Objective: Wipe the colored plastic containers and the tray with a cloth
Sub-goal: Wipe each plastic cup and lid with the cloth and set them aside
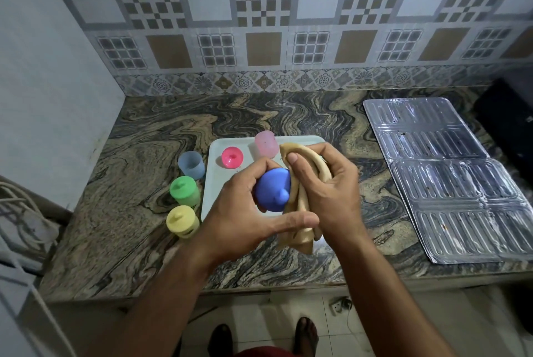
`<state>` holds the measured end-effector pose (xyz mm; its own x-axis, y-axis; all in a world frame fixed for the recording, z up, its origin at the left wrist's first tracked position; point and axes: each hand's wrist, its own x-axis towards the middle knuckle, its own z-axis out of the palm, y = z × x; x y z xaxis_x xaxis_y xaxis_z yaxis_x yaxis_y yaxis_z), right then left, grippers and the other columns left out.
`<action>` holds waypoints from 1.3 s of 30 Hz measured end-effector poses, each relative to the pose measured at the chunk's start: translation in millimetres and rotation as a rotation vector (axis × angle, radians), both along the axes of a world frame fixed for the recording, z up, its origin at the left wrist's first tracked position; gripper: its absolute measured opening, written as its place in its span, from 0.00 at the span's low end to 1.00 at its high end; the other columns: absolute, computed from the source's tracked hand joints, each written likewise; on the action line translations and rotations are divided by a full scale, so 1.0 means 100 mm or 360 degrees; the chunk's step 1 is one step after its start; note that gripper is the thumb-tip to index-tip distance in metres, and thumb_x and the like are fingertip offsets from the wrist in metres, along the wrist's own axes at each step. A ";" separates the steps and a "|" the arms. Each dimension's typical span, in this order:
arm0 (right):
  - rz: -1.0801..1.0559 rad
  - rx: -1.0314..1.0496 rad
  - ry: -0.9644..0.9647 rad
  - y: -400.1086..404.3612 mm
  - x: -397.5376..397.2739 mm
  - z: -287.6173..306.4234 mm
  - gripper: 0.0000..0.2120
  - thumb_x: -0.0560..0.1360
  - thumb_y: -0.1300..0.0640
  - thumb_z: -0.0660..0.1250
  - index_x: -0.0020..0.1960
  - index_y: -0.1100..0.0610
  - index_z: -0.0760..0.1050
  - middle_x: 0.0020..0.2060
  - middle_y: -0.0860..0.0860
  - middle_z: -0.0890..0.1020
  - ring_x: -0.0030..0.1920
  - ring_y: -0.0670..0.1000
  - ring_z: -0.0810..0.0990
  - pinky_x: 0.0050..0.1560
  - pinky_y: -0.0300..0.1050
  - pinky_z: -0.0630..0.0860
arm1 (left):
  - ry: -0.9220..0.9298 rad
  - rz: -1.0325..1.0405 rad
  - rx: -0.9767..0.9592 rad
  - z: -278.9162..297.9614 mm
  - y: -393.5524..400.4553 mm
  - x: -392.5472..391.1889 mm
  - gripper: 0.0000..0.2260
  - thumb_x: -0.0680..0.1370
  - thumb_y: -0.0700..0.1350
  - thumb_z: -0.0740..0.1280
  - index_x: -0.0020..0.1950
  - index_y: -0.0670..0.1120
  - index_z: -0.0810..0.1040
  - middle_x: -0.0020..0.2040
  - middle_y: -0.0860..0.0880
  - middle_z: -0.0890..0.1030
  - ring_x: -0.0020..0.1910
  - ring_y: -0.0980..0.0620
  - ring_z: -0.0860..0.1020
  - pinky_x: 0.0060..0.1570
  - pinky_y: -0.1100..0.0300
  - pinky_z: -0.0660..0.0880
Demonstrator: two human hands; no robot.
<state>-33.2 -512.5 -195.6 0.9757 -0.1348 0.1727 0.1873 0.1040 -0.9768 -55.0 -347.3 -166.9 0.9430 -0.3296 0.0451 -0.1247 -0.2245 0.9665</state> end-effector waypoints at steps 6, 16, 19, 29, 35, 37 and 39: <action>-0.0158 0.0422 0.0228 -0.05 -0.05 -0.06 0.02 0.80 0.63 0.71 0.50 0.63 0.81 0.40 0.54 0.83 0.40 0.47 0.77 0.39 0.39 0.75 | 0.0248 0.0018 -0.0489 -0.14 -0.01 0.00 0.14 0.70 0.38 0.80 0.53 0.50 0.84 0.50 0.47 0.88 0.50 0.51 0.85 0.55 0.56 0.83; -0.0329 -0.0371 -0.0108 -0.21 -0.08 -0.05 0.05 0.77 0.60 0.76 0.48 0.55 0.80 0.41 0.51 0.87 0.41 0.54 0.85 0.44 0.52 0.82 | 0.0233 0.0062 -0.0672 -0.17 0.02 -0.09 0.08 0.75 0.36 0.74 0.53 0.38 0.82 0.44 0.52 0.87 0.41 0.62 0.82 0.41 0.71 0.75; -0.0206 -0.0322 -0.0200 -0.34 -0.04 0.05 0.06 0.77 0.65 0.75 0.50 0.56 0.79 0.41 0.46 0.86 0.40 0.44 0.82 0.44 0.40 0.79 | 0.0207 0.0056 -0.0621 -0.12 0.02 -0.04 0.10 0.73 0.36 0.77 0.53 0.37 0.83 0.43 0.53 0.87 0.40 0.63 0.82 0.41 0.71 0.75; 0.0373 -0.1192 -0.0617 -0.48 -0.06 0.46 0.07 0.76 0.57 0.77 0.54 0.57 0.84 0.45 0.48 0.85 0.44 0.49 0.83 0.46 0.43 0.78 | 0.0163 -0.0073 -0.0457 -0.13 0.09 0.12 0.08 0.77 0.36 0.72 0.55 0.38 0.85 0.50 0.47 0.88 0.51 0.55 0.84 0.54 0.64 0.79; 0.0357 -0.1313 -0.0695 -0.55 -0.04 0.43 0.07 0.76 0.56 0.77 0.53 0.55 0.84 0.43 0.46 0.83 0.40 0.49 0.81 0.41 0.45 0.77 | 0.0181 0.0012 -0.0636 -0.15 0.10 0.07 0.08 0.78 0.36 0.72 0.55 0.35 0.83 0.47 0.49 0.88 0.45 0.58 0.83 0.48 0.69 0.76; 0.0317 -0.1216 -0.0574 -0.57 -0.08 0.36 0.06 0.76 0.57 0.77 0.52 0.55 0.83 0.41 0.44 0.83 0.38 0.49 0.81 0.39 0.44 0.77 | 0.0157 0.0173 -0.0644 -0.15 0.11 0.07 0.07 0.76 0.38 0.74 0.53 0.40 0.84 0.43 0.54 0.87 0.40 0.63 0.82 0.45 0.71 0.75; 0.0249 -0.1042 -0.0451 -0.55 -0.13 0.31 0.06 0.76 0.60 0.77 0.51 0.54 0.82 0.40 0.43 0.84 0.38 0.49 0.83 0.39 0.46 0.78 | 0.0047 0.0310 -0.0491 -0.19 0.15 0.08 0.05 0.76 0.43 0.77 0.52 0.48 0.86 0.43 0.50 0.87 0.43 0.58 0.81 0.48 0.65 0.78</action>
